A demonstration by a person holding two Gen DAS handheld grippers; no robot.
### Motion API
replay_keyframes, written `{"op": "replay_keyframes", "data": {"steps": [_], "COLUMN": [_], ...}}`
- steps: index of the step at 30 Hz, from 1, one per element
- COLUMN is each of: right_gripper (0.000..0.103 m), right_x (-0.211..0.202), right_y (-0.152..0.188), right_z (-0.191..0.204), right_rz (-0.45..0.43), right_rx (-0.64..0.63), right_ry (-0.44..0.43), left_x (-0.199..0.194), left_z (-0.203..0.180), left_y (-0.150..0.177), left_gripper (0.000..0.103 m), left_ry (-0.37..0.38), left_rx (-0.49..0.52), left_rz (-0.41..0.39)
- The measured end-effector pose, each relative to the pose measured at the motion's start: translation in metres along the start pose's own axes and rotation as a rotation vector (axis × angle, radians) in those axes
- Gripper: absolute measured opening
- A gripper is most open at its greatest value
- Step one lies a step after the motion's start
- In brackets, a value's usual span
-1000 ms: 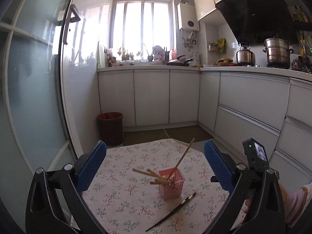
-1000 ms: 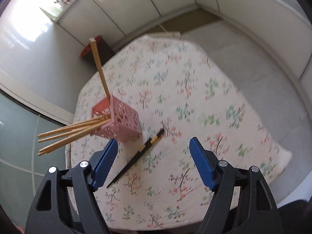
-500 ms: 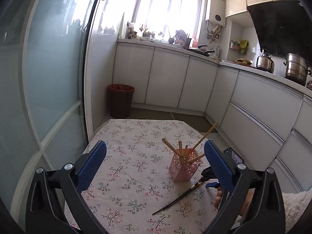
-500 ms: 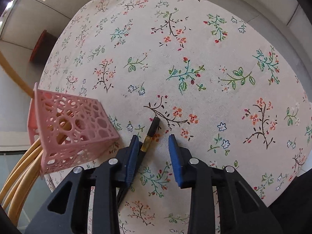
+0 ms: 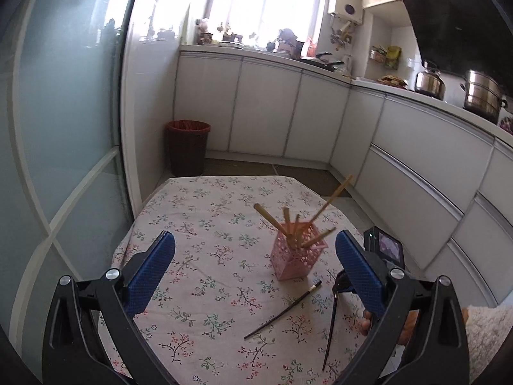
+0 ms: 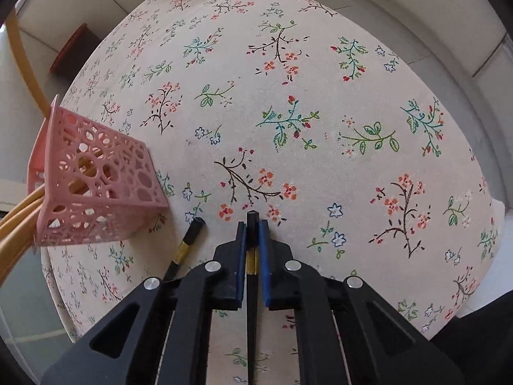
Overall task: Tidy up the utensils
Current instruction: 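Move both open grippers down to the black chopsticks and close on one each, then lift both black chopsticks upright and carry them over the pink cup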
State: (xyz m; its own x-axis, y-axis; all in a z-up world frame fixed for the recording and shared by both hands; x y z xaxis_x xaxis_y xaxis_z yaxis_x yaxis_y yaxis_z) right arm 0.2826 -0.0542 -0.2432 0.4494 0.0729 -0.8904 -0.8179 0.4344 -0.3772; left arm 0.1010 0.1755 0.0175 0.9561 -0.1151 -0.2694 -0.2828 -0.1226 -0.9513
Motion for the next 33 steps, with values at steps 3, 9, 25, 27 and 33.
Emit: {"op": "replay_keyframes", "data": {"steps": [3,9,25,27,33], "right_gripper": [0.008,0.008,0.008,0.008,0.008], "right_x": [-0.009,-0.033,-0.023,-0.022,-0.018], "right_y": [0.000,-0.001,-0.006,-0.007,-0.007], "right_z": [-0.019,-0.075,-0.127,-0.125,-0.120], "right_rz": [0.007,-0.022,0.017,0.015,0.025], "right_rx": [-0.039,-0.026,0.096,0.091,0.084], "right_ry": [-0.011,-0.043,-0.170,-0.177,-0.195], "left_x": [0.022,0.081,0.234,0.243,0.256], "left_z": [-0.025,-0.087,-0.140,-0.136,-0.126], "left_y": [0.019,0.075,0.180,0.182,0.181], "left_gripper": [0.096,0.096,0.055,0.057,0.046], "left_ry": [0.111,0.210,0.338,0.337,0.372], "left_rx": [0.101,0.325,0.660,0.637,0.523], "left_rz": [0.187,0.426,0.860,0.864,0.902]}}
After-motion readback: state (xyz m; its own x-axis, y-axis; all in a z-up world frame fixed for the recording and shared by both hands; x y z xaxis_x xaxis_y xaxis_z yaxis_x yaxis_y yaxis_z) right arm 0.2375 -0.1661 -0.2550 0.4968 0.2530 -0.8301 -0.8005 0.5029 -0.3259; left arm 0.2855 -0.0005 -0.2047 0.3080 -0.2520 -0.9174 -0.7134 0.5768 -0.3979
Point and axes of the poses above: each gripper's, at about its wrist camera, not at the fingertips, and x roughly the way its jaws point, z to its left, y to its underside, the point moved 1 cm from there along x, roughly the way its jaws point, and after that the axes turned 13 degrees about -z, right-handed, at the moved point
